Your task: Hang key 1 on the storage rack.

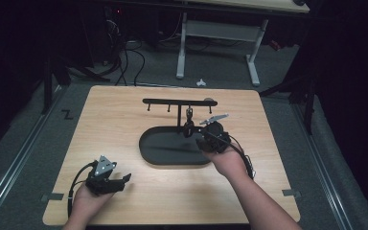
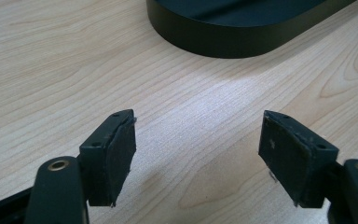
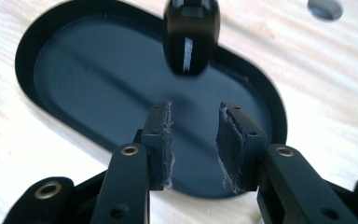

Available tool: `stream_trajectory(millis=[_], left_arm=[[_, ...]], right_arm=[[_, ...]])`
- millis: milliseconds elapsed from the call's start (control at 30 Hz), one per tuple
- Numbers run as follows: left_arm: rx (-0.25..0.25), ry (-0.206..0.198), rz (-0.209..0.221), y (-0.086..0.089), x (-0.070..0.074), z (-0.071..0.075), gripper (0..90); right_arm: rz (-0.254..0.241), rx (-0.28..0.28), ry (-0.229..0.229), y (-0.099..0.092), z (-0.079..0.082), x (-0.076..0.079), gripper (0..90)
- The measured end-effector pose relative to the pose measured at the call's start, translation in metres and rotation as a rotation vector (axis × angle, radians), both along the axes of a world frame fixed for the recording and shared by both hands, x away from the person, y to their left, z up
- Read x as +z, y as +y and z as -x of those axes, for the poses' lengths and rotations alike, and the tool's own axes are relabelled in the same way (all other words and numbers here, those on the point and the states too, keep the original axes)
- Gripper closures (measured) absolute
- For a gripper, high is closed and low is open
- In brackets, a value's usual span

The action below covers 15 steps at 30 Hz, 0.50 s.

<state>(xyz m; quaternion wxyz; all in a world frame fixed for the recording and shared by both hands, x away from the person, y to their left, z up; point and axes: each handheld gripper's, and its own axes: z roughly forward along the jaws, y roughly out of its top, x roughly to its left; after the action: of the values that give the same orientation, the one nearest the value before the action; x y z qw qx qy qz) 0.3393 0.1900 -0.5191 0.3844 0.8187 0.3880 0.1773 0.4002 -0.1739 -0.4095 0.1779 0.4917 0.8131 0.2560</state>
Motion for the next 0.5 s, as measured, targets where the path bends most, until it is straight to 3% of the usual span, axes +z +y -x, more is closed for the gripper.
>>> stream_trajectory(millis=[200, 500], left_arm=[[-0.004, -0.004, -0.006, -0.002, 0.000, 0.001, 27.6], [-0.009, 0.000, -0.009, -0.003, -0.001, -0.001, 27.6]], right_arm=[[-0.010, 0.007, 0.046, -0.017, 0.015, -0.010, 64.8], [0.051, -0.010, 0.091, -0.050, 0.033, -0.019, 64.9]])
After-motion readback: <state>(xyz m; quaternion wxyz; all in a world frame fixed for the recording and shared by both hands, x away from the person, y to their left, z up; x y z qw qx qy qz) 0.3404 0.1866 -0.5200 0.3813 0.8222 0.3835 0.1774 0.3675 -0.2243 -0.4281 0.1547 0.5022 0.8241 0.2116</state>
